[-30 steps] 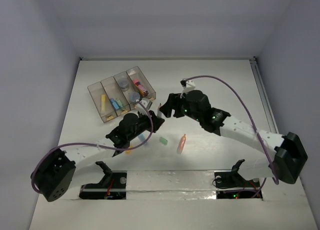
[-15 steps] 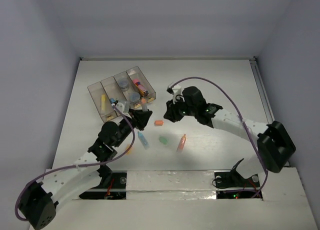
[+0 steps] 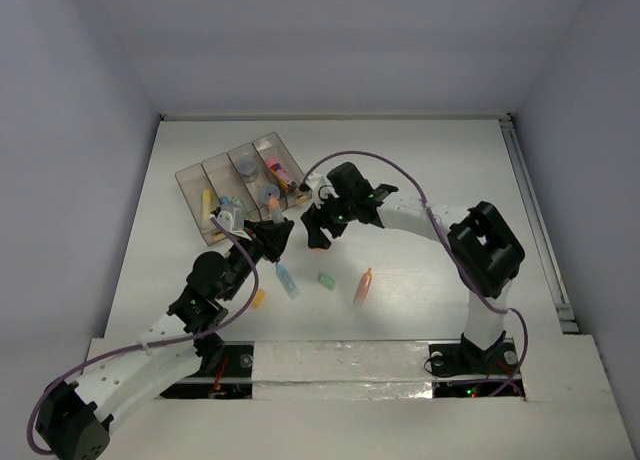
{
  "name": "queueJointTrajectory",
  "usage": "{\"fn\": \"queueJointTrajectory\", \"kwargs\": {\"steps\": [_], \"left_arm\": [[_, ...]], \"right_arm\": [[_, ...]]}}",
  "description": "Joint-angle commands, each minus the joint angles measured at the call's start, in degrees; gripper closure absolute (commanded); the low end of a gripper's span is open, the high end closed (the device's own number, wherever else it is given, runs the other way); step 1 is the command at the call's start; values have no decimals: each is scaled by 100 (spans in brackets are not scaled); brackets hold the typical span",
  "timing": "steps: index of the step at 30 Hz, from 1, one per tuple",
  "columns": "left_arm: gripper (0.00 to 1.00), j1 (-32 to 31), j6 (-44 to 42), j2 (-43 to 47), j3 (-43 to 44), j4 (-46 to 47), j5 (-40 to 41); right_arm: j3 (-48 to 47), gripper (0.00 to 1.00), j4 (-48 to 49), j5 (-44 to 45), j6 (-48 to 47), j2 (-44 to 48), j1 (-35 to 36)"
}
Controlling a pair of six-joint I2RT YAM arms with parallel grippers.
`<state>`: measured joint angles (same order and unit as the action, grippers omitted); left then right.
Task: Sort the stationery into containers
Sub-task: Close the pen cap on the pen.
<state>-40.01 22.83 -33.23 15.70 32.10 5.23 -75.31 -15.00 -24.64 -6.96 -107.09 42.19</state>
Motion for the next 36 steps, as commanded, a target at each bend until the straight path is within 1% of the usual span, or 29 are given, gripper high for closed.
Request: {"fn": "queueJointTrajectory", "kwargs": {"steps": [1, 9, 11, 14, 15, 17, 18, 19, 23, 24, 26, 27, 31, 32, 33, 36], "left_arm": [[100, 28, 20, 98, -6, 157, 118], [100, 28, -33, 168, 3, 77, 259], [100, 28, -42, 159, 3, 77, 268], [100, 28, -59, 133, 20, 77, 267], [100, 28, -68, 142, 12, 77, 268], [100, 28, -77, 168, 3, 60, 285], [100, 28, -94, 185, 3, 60, 303], [100, 28, -94, 212, 3, 51, 320], [100, 28, -103, 230, 3, 42, 320], [100, 28, -112, 221, 3, 51, 312], [100, 28, -103, 195, 3, 60, 303], [100, 28, -112, 177, 3, 69, 294], [100, 28, -121, 116, -6, 130, 198], [100, 28, -121, 46, -15, 156, 162], [100, 28, -121, 2, -15, 217, 119], [100, 28, -86, -236, -24, 375, -144]], "right_arm": [[-414, 20, -564, -50, -419, -224, 131], [-599, 19, -626, 591, -578, -734, 456], [-661, 20, -653, 1012, -631, -831, 631], [-652, 23, -574, 1417, -666, -937, 685], [-617, 26, -495, 1462, -657, -937, 685], [-555, 29, -425, 1681, -631, -919, 685], [-486, 34, -390, 1760, -622, -910, 737], [-450, 36, -372, 1840, -614, -910, 738], [-265, 41, -328, 2121, -543, -866, 738], [-230, 47, -258, 2139, -526, -849, 738], [-160, 52, -205, 2209, -447, -831, 738], [-134, 59, -144, 2236, -412, -823, 738], [103, 75, 243, 2429, -131, -630, 738], [261, 79, 357, 2673, 44, -464, 738], [332, 85, 593, 2806, 150, -375, 738], [569, 88, 971, 3272, 685, 45, 738]]}}
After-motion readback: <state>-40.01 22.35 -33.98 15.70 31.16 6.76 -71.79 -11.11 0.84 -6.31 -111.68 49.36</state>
